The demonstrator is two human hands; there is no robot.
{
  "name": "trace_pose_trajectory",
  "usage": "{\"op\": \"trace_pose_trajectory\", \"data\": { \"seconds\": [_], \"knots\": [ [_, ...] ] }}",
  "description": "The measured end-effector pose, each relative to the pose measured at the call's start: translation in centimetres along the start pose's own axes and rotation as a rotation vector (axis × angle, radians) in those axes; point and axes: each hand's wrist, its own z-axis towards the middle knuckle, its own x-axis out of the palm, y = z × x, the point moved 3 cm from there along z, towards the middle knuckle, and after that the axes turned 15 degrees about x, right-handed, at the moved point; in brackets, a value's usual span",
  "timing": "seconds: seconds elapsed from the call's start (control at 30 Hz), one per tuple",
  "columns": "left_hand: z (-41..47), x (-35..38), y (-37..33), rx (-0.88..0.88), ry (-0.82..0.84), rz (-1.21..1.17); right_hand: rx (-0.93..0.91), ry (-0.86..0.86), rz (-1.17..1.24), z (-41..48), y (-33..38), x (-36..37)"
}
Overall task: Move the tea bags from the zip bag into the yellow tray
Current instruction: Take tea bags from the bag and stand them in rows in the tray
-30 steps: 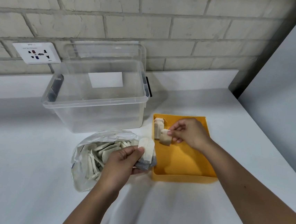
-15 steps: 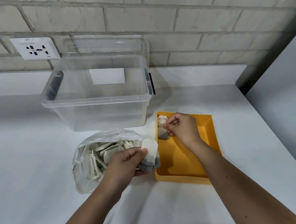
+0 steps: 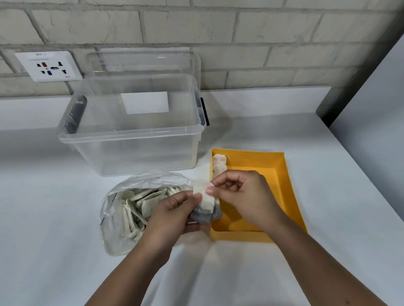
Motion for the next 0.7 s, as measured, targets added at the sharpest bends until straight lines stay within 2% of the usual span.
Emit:
{"op": "trace_pose_trajectory", "data": {
  "seconds": [0.1, 0.2, 0.3, 0.4, 0.47, 0.57, 0.7],
  "knots": [
    [-0.3, 0.4, -0.2, -0.066, 0.047, -0.155, 0.016, -0.091, 0.076, -0.5, -0.5, -0.3],
    [-0.4, 0.4, 0.1, -0.111, 0.084, -0.220, 0.028, -0.105, 0.118, -0.6, -0.6, -0.8],
    [-0.6, 0.0, 0.4, -0.103, 0.063, -0.192, 0.039, -0.125, 0.214, -0.5, -0.4, -1.8],
    [-0.6, -0.7, 0.2, -0.028, 0.030, -0.054, 0.060, -0.159, 0.273, -0.2, -0.7, -3.6],
    [-0.5, -1.2, -0.1, 0.021, 0.013, -0.007, 0.100, -0.166, 0.186, 0.6, -1.6, -4.2],
    [-0.3, -1.6, -0.5, 0.048, -0.006, 0.016, 0.220, -0.079, 0.022, 2.2, -3.3, -3.3],
    [-0.3, -1.7, -0.5, 0.060, -0.037, 0.050, 0.300, -0.056, -0.004, 4.4, -4.4, -1.4]
  ]
}}
